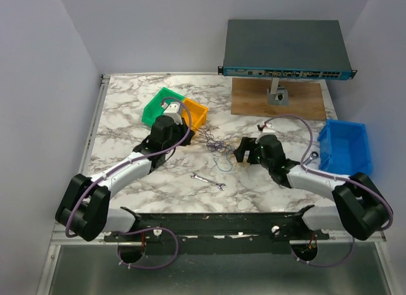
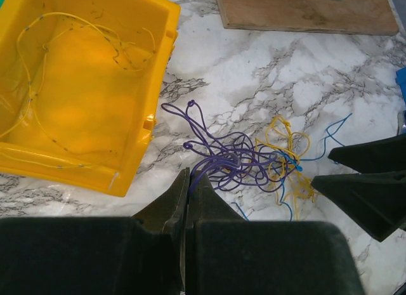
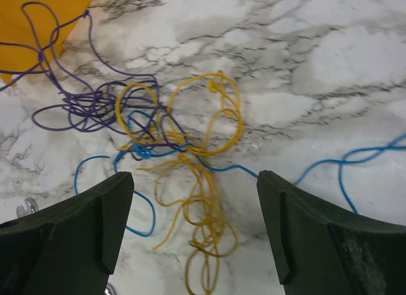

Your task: Untangle the cables

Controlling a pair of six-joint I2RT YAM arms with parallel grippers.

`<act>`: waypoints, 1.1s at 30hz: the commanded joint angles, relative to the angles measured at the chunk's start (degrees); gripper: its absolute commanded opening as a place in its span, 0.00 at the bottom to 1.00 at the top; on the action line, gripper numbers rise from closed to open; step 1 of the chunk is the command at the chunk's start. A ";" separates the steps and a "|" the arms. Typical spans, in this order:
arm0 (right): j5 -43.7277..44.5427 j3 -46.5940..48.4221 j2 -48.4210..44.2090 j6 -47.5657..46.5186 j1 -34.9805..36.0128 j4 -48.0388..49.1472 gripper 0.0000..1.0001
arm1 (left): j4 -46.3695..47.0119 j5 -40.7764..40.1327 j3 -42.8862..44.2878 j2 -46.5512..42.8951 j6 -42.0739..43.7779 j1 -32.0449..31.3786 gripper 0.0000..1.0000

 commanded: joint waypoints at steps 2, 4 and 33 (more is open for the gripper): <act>-0.66 6.67 5.49 -4.47 4.22 -1.10 0.87 | 1.85 -0.06 -0.23 -2.03 0.98 0.03 0.00; -1.13 8.34 7.03 -4.97 4.70 -1.73 0.87 | 1.86 -0.15 -0.12 -2.07 0.98 0.03 0.00; 56.05 -2.70 -20.90 45.06 -6.64 -34.09 0.01 | -10.70 -33.05 -8.65 -14.30 -20.20 6.45 0.00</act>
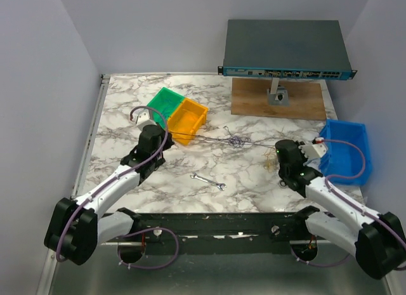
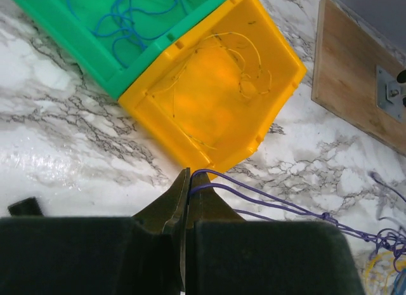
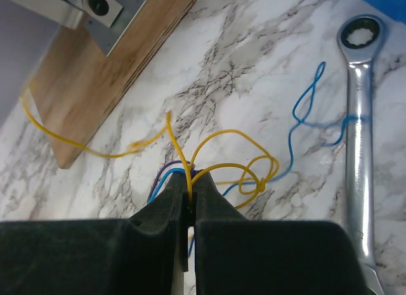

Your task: Untangle the cables

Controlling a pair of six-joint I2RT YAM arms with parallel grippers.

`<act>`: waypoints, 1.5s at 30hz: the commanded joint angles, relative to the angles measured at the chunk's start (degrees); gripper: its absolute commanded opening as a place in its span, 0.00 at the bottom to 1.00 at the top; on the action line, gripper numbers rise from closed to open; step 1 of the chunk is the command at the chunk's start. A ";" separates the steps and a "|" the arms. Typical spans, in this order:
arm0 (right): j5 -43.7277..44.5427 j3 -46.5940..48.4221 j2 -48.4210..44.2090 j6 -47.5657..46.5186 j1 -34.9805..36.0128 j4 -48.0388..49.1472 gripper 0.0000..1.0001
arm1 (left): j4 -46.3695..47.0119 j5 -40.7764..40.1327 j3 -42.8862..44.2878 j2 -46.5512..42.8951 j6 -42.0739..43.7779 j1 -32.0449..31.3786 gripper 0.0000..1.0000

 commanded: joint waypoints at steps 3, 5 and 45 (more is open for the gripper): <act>15.68 -5.00 -10.24 11.18 -1.19 -12.22 0.01 | -4.89 -14.74 -2.62 -4.25 -7.81 2.35 0.00; 15.51 -5.06 -11.19 10.75 -1.24 -12.11 0.01 | -4.56 -15.00 -3.06 -5.27 -7.56 2.32 0.00; -36.25 -2.95 9.42 -32.66 -0.93 23.58 0.76 | -27.03 24.70 42.23 38.24 9.79 -12.91 0.89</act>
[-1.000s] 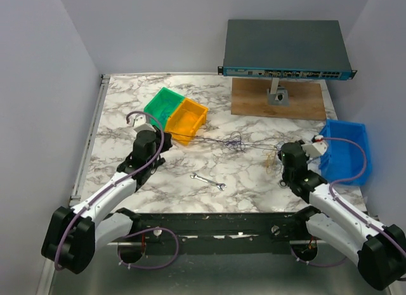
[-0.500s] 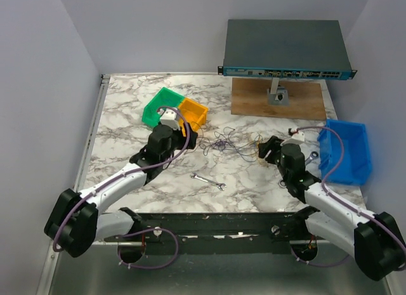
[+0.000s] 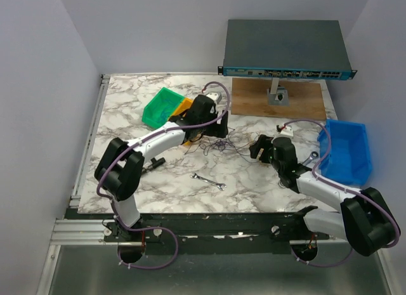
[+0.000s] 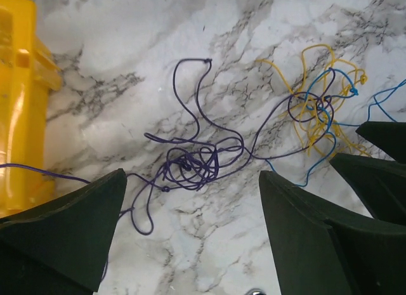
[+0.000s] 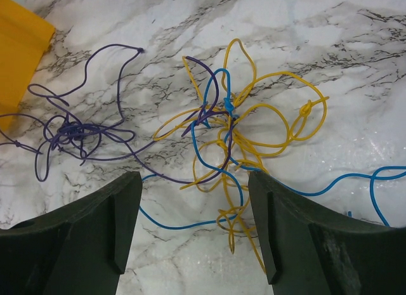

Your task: Untangle the cables

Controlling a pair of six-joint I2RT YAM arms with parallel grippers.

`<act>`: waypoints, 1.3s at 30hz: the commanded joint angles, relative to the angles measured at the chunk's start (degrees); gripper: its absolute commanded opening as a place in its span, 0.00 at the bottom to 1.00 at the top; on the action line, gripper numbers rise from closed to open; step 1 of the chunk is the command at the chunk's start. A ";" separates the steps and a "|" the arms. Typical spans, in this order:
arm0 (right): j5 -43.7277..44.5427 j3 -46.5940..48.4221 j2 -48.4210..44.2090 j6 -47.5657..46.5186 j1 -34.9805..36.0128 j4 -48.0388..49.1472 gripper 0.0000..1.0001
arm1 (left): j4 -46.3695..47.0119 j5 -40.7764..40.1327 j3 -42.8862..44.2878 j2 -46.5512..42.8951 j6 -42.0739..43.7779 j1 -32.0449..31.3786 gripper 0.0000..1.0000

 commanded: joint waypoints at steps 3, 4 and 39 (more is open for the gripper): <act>1.28 1.48 0.61 0.34 -0.03 0.42 0.76 | -14.95 7.06 8.89 7.43 -14.09 -0.27 0.89; 1.57 1.33 0.38 0.49 -0.03 0.46 0.76 | -16.72 6.88 10.55 8.90 -15.63 -0.17 0.88; 27.27 8.84 9.71 18.86 -0.20 -15.96 0.01 | -7.34 -15.45 -1.71 -13.01 -13.98 -1.65 0.00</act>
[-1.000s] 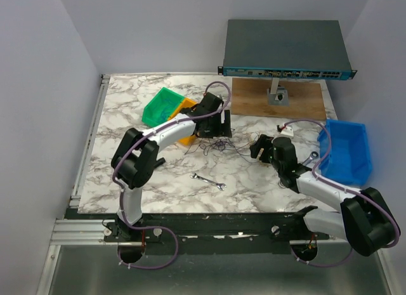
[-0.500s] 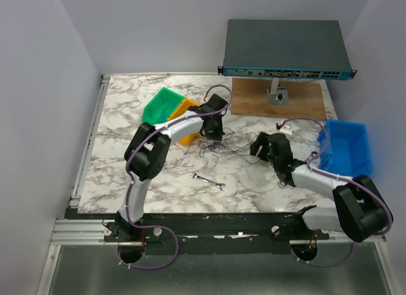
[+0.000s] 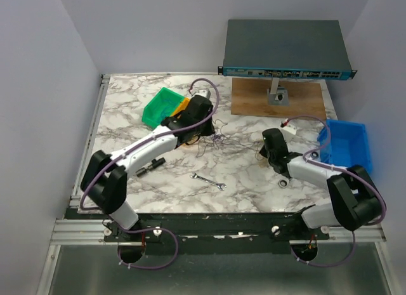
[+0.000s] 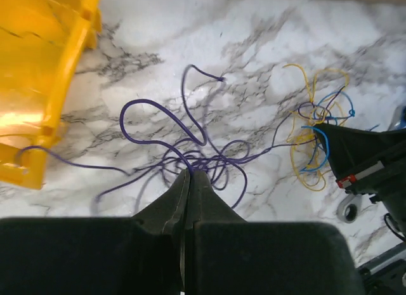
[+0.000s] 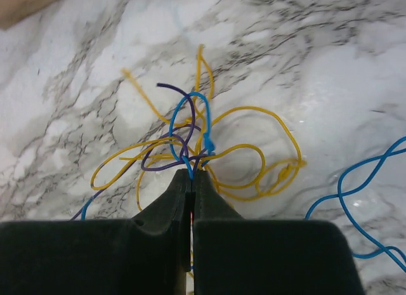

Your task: Untangle the cables

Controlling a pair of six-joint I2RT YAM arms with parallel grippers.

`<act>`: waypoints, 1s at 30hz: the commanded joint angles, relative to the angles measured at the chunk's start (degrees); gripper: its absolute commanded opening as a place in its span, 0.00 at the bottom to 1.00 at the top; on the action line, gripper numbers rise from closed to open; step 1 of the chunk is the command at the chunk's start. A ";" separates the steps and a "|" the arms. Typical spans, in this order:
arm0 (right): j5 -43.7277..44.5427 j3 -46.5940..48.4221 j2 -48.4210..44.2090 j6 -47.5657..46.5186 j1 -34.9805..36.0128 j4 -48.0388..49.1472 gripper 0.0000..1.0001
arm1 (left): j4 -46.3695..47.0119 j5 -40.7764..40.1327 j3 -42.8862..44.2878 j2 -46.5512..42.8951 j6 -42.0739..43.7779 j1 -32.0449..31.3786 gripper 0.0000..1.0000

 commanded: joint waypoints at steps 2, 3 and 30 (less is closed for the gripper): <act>17.35 -2.68 -8.23 10.00 -0.25 -7.44 0.01 | 2.76 -10.49 -7.54 -15.85 -1.45 1.27 0.00; 19.88 -3.21 -9.77 11.70 -0.30 -10.13 0.01 | 2.46 -11.72 -10.11 -18.69 -3.31 2.25 0.00; -4.93 -15.33 -31.82 -9.21 -0.80 8.27 0.83 | 4.69 4.85 -31.28 -54.29 -6.36 34.62 0.00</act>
